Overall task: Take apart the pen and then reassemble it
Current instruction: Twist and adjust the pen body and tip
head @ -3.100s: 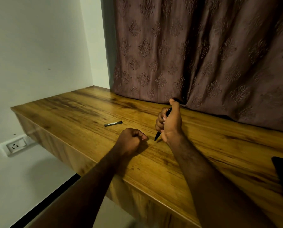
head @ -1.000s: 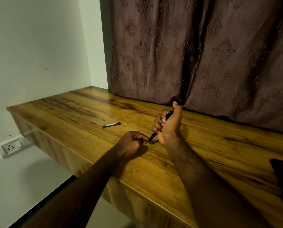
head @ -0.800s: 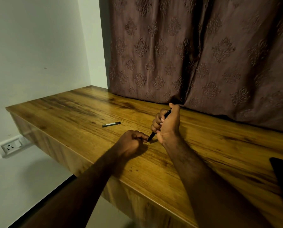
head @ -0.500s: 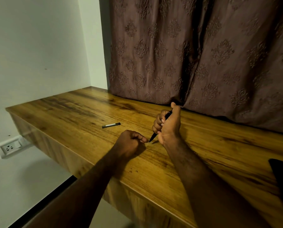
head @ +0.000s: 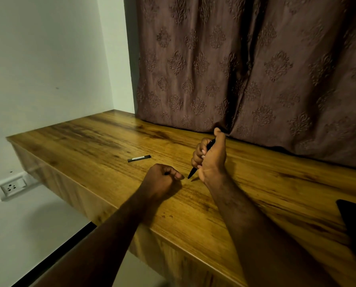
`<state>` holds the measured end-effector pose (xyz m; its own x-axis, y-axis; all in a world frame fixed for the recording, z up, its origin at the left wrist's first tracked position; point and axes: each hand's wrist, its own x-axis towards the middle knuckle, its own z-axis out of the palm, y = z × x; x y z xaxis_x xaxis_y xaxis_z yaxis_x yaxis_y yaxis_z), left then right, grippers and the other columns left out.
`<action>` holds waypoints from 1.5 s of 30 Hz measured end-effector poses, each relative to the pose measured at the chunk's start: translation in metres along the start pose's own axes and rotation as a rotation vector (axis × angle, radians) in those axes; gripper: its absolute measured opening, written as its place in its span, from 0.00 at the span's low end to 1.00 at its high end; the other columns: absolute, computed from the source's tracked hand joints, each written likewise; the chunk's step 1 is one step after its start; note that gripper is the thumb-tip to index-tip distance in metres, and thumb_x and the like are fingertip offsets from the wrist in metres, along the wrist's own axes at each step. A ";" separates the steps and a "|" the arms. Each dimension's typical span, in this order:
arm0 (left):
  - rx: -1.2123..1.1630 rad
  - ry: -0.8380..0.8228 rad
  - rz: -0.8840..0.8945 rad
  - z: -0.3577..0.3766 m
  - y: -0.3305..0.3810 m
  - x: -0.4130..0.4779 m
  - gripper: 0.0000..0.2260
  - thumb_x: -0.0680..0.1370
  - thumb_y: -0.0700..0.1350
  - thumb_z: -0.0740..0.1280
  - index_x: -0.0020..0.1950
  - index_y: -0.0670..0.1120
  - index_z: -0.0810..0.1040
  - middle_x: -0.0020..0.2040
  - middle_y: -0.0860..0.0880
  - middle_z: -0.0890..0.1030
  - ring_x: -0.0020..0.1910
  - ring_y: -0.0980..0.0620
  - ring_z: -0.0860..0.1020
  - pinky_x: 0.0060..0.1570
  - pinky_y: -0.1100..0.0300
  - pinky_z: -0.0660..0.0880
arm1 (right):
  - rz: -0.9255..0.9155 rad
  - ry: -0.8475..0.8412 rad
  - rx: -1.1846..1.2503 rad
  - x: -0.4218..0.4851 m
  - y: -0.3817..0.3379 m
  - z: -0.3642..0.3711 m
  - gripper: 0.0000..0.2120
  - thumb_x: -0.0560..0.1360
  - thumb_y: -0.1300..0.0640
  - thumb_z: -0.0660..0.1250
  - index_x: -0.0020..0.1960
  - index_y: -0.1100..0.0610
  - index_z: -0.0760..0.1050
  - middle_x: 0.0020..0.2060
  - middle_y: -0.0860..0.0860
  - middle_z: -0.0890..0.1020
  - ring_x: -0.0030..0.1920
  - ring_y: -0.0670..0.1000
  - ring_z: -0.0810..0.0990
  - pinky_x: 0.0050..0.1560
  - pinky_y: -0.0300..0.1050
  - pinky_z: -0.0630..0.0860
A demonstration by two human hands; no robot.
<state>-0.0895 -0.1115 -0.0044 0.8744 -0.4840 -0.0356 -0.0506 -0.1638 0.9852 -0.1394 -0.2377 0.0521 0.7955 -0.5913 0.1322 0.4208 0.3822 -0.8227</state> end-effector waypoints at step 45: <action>0.022 0.019 0.056 0.000 -0.008 0.006 0.09 0.68 0.29 0.67 0.39 0.40 0.84 0.31 0.45 0.81 0.27 0.50 0.75 0.29 0.61 0.70 | 0.006 0.014 0.036 -0.004 -0.003 0.003 0.27 0.78 0.41 0.52 0.25 0.56 0.58 0.18 0.49 0.58 0.19 0.48 0.52 0.25 0.35 0.51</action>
<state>-0.0839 -0.1136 -0.0124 0.8786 -0.4769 0.0232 -0.1105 -0.1558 0.9816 -0.1429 -0.2346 0.0558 0.7916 -0.5992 0.1194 0.4319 0.4105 -0.8031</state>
